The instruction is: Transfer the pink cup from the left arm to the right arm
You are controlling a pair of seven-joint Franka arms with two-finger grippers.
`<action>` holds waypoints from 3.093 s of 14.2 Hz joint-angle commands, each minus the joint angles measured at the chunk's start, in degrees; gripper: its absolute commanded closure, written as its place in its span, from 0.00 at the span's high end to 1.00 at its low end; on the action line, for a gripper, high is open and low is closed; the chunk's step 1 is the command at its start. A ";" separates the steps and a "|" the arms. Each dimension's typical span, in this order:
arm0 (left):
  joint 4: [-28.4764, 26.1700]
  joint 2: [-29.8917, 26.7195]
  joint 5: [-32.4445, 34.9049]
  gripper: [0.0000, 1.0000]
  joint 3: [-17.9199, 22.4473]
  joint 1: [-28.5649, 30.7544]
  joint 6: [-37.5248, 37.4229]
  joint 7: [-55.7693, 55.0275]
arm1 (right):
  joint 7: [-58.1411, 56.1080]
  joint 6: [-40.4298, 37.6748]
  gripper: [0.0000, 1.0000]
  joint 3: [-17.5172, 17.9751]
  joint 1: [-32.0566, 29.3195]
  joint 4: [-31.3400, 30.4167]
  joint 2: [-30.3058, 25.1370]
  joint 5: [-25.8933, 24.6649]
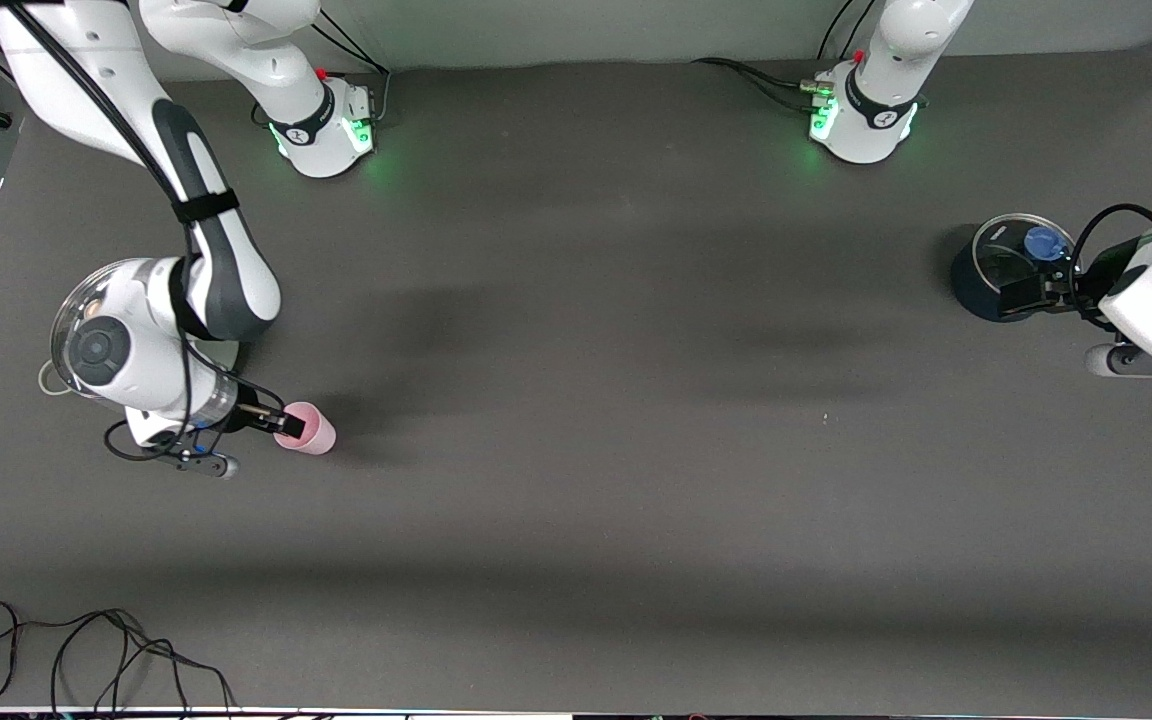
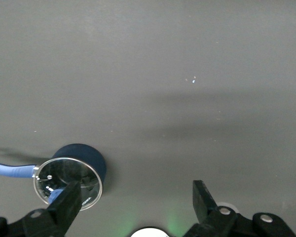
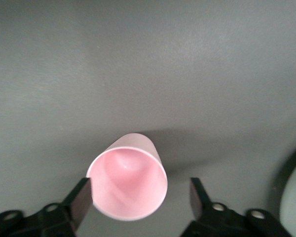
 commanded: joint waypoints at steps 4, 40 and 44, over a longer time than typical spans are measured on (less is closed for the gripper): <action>-2.36 -6.18 0.43 1.00 0.10 1.66 1.62 -0.69 | -0.86 -8.21 1.00 -1.27 0.15 -0.39 -12.42 -1.53; -1.92 -11.36 -8.54 1.00 64.00 -59.78 2.76 9.32 | -10.88 -43.39 1.00 4.07 -12.05 17.30 -22.71 -6.36; -1.92 -11.01 -8.54 1.00 64.00 -59.78 2.67 10.38 | -10.62 -41.44 1.00 7.60 -13.74 15.96 -24.39 -6.36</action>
